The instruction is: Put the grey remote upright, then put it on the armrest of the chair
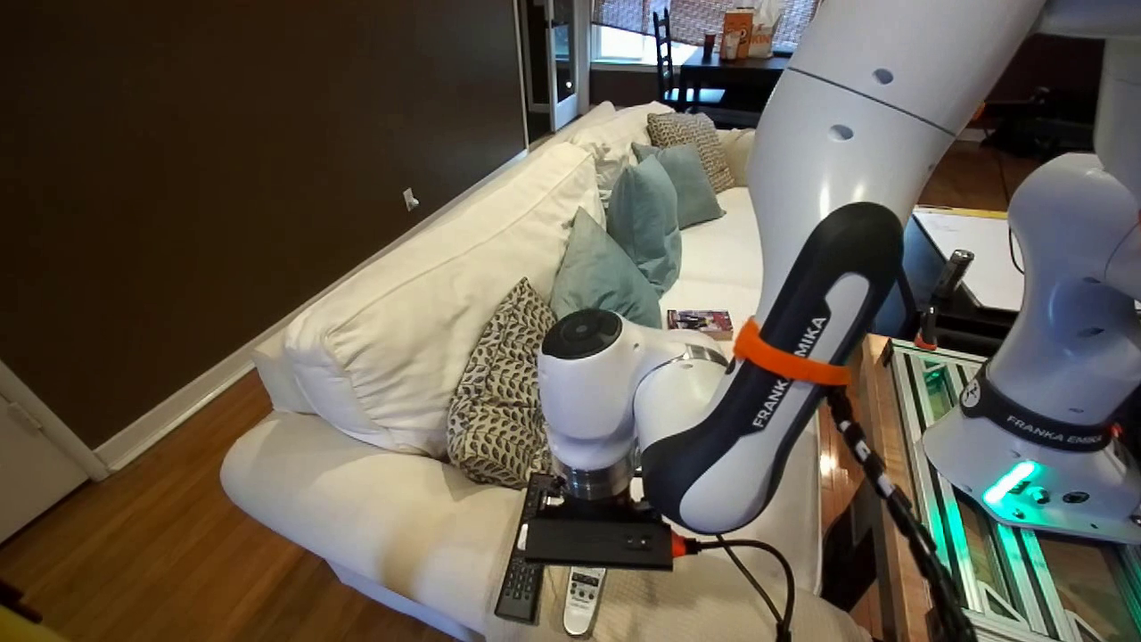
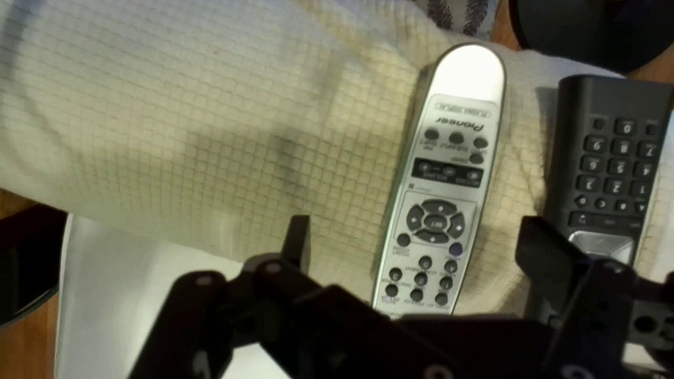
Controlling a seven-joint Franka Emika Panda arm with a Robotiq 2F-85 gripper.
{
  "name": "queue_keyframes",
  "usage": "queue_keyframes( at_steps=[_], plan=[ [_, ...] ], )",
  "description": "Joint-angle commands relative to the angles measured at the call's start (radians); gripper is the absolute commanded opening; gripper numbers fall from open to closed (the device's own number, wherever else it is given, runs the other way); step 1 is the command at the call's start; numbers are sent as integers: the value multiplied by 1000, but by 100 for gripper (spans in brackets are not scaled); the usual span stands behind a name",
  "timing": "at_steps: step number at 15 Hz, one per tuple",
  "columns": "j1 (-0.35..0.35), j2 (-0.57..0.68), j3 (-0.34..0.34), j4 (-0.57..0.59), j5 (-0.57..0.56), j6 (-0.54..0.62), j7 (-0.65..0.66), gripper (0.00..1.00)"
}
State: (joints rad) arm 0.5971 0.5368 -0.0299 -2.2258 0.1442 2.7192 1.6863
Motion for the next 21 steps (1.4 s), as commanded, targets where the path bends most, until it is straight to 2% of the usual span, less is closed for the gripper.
queue_keyframes(
  at_steps=[1, 8, 12, 18, 19, 21],
  plan=[
    [-4, -130, -10, -136, -90, 18, 28, 100],
    [-99, -310, 8, -314, -225, 50, -32, 100],
    [-192, -386, 37, -381, -293, 78, -169, 100],
    [-302, -509, 93, -479, -255, 127, -427, 100],
    [-298, -440, 92, -412, -271, 88, -362, 100],
    [-320, -475, 107, -439, -268, 100, -401, 100]
  ],
)
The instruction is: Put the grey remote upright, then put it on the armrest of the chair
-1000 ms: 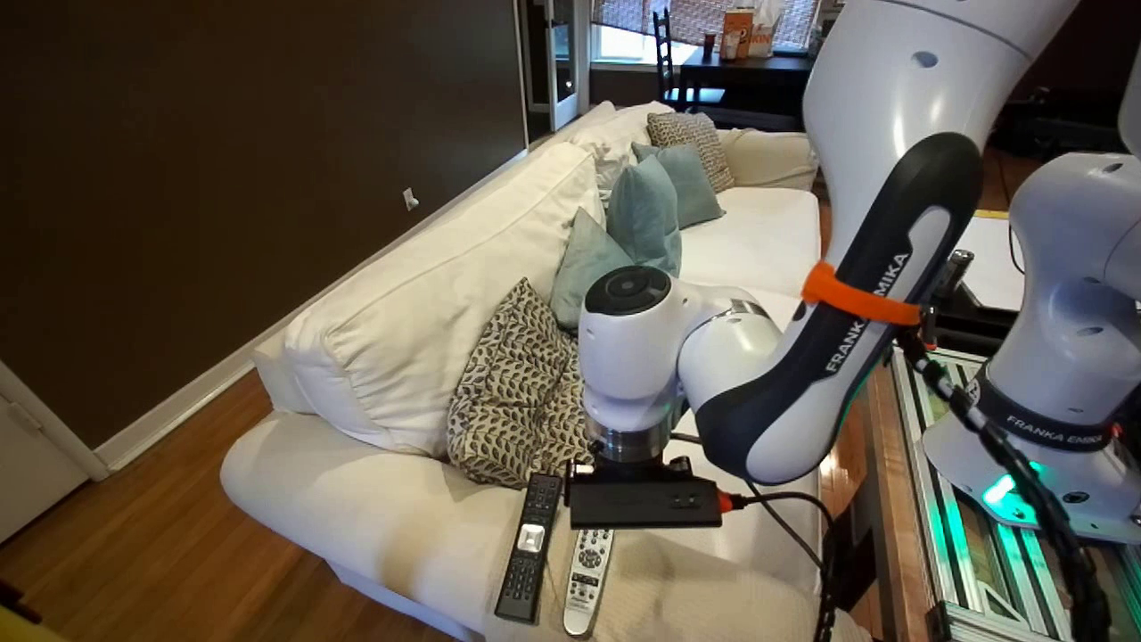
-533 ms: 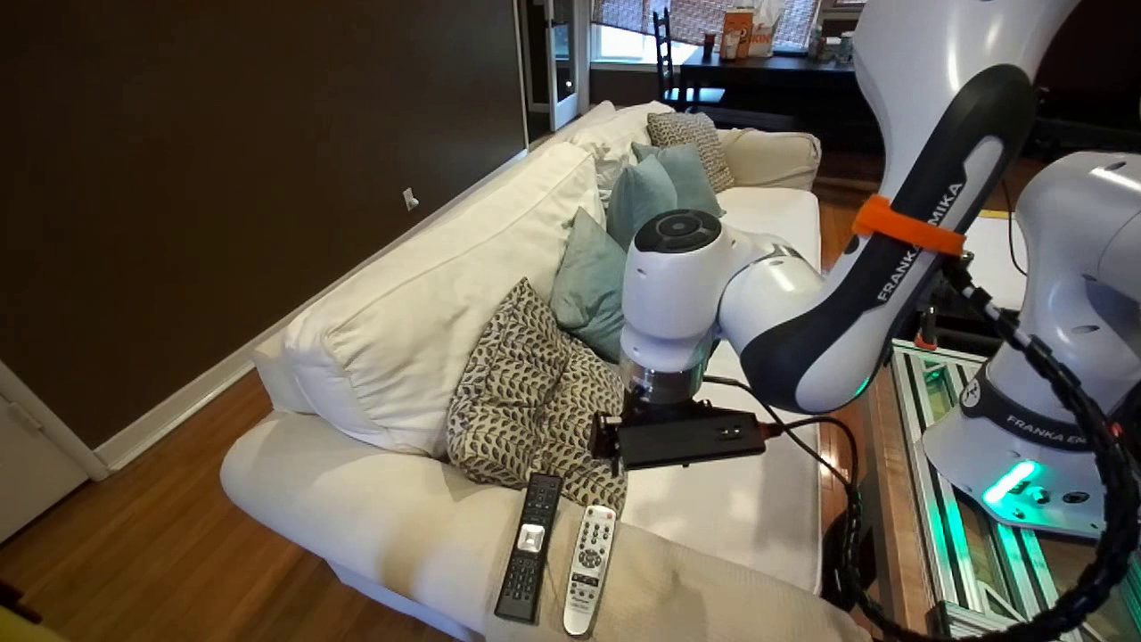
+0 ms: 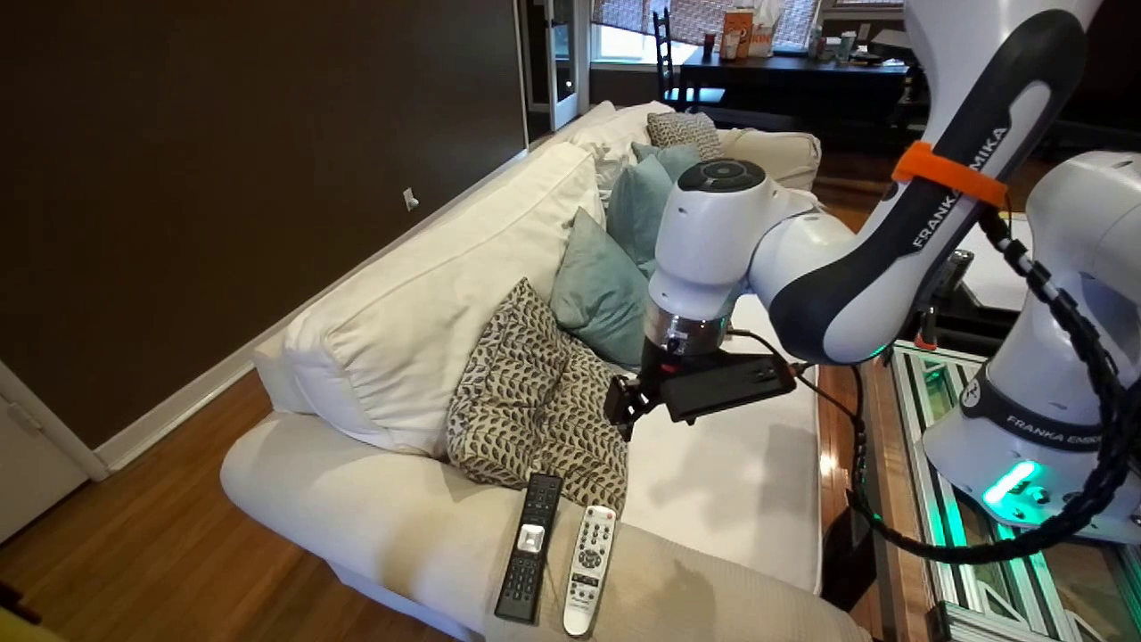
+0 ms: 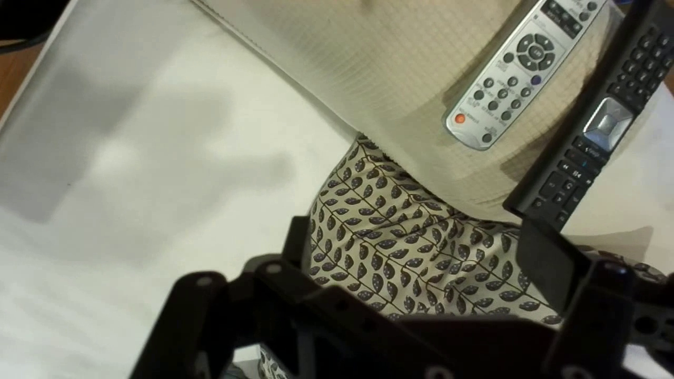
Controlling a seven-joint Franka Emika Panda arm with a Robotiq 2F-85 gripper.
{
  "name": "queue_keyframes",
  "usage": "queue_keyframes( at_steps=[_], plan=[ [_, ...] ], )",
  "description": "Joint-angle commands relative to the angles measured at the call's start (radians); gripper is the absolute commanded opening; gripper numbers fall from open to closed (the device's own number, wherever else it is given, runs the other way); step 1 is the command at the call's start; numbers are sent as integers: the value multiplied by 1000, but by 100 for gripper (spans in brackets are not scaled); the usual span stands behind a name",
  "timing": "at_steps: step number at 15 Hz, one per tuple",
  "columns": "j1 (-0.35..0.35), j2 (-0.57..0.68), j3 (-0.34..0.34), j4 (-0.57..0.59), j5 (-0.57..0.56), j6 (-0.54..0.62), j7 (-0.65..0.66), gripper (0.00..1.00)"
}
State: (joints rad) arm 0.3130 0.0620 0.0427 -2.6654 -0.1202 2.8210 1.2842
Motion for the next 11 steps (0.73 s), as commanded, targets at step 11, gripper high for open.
queue_keyframes(
  at_steps=[11],
  plan=[
    [-44, -20, 45, -14, -1, -2, -11, 100]
  ],
)
